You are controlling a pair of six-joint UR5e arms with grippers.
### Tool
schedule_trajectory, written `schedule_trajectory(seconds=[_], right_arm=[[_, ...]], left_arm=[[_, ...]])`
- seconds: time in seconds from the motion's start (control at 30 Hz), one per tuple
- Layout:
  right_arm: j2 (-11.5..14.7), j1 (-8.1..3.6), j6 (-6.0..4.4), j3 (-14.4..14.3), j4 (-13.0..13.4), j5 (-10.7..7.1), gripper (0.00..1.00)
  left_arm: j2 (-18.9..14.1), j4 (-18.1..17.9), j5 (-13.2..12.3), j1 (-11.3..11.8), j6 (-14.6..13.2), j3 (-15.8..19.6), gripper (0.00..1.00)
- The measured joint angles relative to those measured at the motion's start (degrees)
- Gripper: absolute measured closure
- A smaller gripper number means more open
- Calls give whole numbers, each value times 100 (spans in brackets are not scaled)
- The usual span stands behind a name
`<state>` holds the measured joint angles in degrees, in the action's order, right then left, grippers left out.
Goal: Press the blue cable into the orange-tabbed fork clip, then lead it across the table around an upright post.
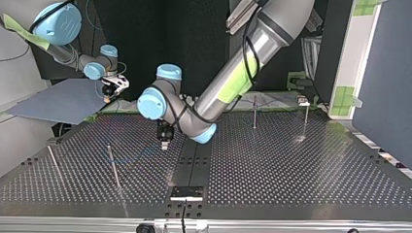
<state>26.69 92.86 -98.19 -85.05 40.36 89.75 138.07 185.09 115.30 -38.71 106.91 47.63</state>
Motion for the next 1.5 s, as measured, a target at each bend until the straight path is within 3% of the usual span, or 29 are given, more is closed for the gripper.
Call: schedule_trajectory(seconds=[0.07,0.13,0.3,0.57,1.1,1.37,1.5], right_arm=[[0,1,0,1,2,0,100],[0,2,-1,1,8,0,100],[-1,2,-7,1,15,0,100],[-1,6,-8,1,9,0,100],[0,8,0,1,0,0,100],[-1,8,-8,1,-1,0,100],[-1,8,-9,2,-1,0,100]], left_arm=[[2,-1,-112,16,115,1,4],[-1,0,-214,26,215,2,0],[-1,18,-389,43,530,6,0],[-39,94,-257,87,1004,6,0],[-344,77,-235,214,1903,111,0],[-699,-298,-582,227,2348,532,0],[-905,-505,-771,203,2444,744,0]])
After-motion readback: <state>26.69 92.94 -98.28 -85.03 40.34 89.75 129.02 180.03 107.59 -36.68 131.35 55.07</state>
